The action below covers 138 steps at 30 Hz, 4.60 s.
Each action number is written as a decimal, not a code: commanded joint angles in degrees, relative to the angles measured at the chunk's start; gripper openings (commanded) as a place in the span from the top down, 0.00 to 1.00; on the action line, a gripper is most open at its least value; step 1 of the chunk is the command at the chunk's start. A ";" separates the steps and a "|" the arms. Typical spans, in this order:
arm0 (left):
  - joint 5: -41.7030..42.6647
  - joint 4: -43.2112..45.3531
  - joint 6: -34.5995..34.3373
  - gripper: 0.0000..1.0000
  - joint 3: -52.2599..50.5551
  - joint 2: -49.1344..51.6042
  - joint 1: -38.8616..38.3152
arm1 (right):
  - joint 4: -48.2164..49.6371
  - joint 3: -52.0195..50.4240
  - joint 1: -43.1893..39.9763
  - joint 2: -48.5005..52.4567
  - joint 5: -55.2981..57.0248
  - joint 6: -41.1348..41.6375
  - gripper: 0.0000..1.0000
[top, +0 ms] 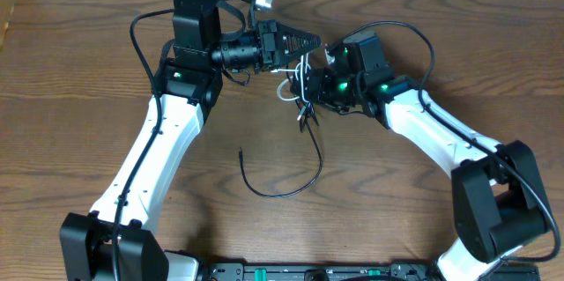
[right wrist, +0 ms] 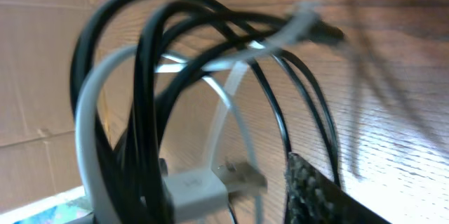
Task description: Untangle cables
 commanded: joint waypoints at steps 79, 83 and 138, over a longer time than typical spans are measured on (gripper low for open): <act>-51.74 -39.95 37.75 0.35 -0.15 10.38 -16.46 | -37.38 0.26 -29.20 -14.95 5.38 -31.19 0.30; -44.85 -32.59 37.73 0.27 -0.15 14.08 -17.99 | -34.86 0.26 -29.20 -14.97 -5.64 -34.56 0.36; -32.04 -18.93 40.13 0.21 -0.15 19.08 -22.29 | -58.62 0.83 -40.65 -10.14 44.85 -22.14 0.01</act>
